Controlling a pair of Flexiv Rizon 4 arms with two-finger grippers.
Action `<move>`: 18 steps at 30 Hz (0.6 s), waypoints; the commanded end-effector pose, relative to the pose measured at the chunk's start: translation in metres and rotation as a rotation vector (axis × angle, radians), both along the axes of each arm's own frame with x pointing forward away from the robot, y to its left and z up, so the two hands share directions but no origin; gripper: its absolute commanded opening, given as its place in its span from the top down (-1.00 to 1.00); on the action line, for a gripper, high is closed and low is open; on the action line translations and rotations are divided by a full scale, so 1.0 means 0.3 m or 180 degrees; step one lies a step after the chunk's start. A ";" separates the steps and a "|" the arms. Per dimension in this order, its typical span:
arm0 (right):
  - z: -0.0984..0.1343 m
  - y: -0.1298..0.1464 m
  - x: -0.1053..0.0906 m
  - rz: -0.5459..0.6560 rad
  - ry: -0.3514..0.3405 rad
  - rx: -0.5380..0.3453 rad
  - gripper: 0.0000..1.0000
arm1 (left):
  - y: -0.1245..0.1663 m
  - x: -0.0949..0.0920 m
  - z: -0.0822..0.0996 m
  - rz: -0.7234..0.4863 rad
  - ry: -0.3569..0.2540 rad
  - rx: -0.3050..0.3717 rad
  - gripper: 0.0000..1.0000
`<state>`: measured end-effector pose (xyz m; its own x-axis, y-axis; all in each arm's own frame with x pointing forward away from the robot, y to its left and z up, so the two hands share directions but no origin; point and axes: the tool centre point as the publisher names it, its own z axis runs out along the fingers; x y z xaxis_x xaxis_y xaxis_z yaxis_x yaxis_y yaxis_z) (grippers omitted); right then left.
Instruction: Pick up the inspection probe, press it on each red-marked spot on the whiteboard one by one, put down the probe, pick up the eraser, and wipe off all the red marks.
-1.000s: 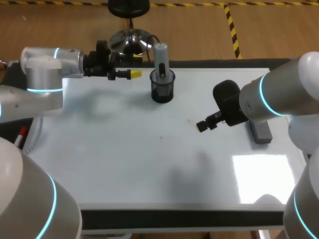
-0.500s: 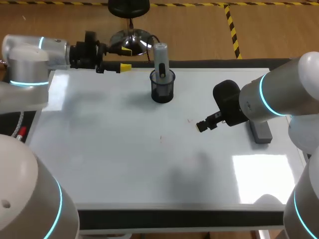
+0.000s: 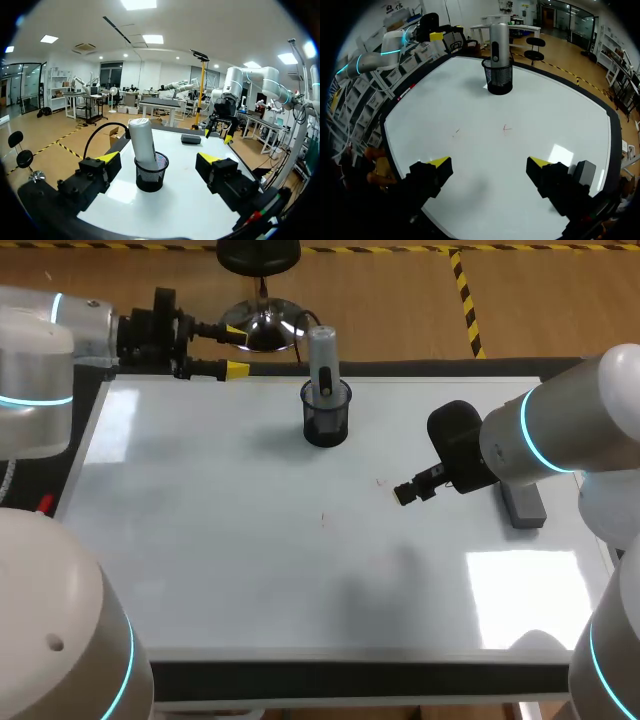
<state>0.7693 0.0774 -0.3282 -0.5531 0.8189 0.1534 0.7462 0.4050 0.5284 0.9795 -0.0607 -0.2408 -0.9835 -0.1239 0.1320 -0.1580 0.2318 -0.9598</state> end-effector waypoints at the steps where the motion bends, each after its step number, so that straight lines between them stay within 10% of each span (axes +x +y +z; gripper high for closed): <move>1: 0.002 -0.003 0.000 0.0006 0.0005 0.0003 -1.00 | 0.021 -0.046 0.033 0.0356 -0.0051 0.0140 -1.00; 18: 0.002 -0.003 0.000 0.0006 0.0005 0.0003 -1.00 | 0.090 -0.111 0.069 0.0722 0.0024 0.0438 -1.00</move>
